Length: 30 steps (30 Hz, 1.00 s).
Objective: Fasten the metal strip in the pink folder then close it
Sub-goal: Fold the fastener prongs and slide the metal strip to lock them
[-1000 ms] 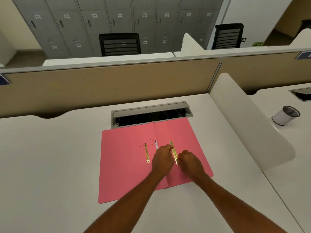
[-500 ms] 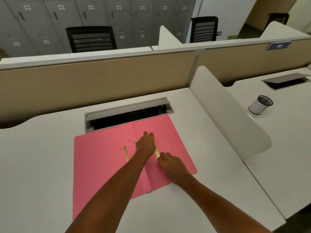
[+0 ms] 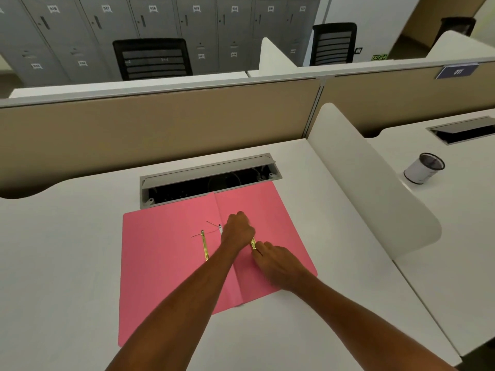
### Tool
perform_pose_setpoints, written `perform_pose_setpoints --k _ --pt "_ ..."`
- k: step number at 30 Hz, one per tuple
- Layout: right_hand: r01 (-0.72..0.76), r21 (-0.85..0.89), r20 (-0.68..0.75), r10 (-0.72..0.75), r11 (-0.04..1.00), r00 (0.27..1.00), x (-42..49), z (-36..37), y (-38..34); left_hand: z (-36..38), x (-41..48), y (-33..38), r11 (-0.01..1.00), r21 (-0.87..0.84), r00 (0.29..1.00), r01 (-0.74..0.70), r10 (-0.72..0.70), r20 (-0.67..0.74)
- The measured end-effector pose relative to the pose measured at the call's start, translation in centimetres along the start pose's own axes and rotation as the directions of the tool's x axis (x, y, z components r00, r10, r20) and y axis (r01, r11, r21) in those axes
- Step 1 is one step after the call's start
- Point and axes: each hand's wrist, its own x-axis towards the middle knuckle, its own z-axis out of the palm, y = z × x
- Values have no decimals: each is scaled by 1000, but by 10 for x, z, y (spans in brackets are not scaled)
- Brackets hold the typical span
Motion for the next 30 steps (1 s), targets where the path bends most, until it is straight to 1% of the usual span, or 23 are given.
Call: perform_pose_setpoints --k 2,4,6,8,10,12,13,14,15,16,17,18,20,22,26,27,30 --pt "-39 48 -24 40 998 999 -2 -3 2 2 -6 -1 993 -110 998 45 -48 -33" --pt "-69 124 -59 77 990 995 -5 -6 4 4 -14 0 962 -251 993 110 -118 -20" --pt "-63 174 -78 78 983 994 -9 -11 5 3 -22 -2 899 -402 985 172 -163 57" --pt "-63 203 -83 81 977 993 -12 -15 5 1 -28 -5 837 -503 975 218 -164 149" --pt "-77 232 -92 101 970 991 -13 -20 4 -5 -36 -8 777 -580 969 244 -166 184" --pt "-142 309 -112 184 940 977 -12 -24 0 -11 -43 -11 733 -636 970 241 -165 178" --pt "-202 392 -112 264 898 958 -10 -27 -4 -15 -47 -12 706 -668 972 235 -160 172" --pt "-275 507 -91 368 817 925 -8 -30 -9 -19 -51 -14 687 -691 974 225 -156 162" --pt "-353 633 -37 483 689 875 -5 -32 -12 -23 -55 -15 673 -708 977 212 -152 148" --pt "-410 744 40 577 527 815 -1 -36 -18 -28 -58 -18 673 -714 980 196 -150 127" --pt "-442 817 122 639 369 759 4 -40 -24 -34 -62 -21 676 -714 983 179 -147 107" --pt "-462 853 199 669 241 716 8 -44 -31 -40 -65 -24 685 -710 986 161 -140 88" --pt "-475 878 321 666 56 673 16 -50 -44 -53 -72 -31 690 -711 990 135 -128 64" --pt "-457 886 392 639 -71 662 22 -54 -55 -65 -79 -39 679 -723 991 127 -125 56" --pt "-409 866 499 545 -286 674 33 -59 -71 -81 -88 -57 660 -745 994 98 -107 36" --pt "-409 856 516 524 -315 677 35 -59 -74 -84 -90 -61 654 -751 994 93 -106 31" --pt "-420 842 539 495 -338 682 41 -58 -82 -89 -96 -72 646 -758 993 93 -116 23"
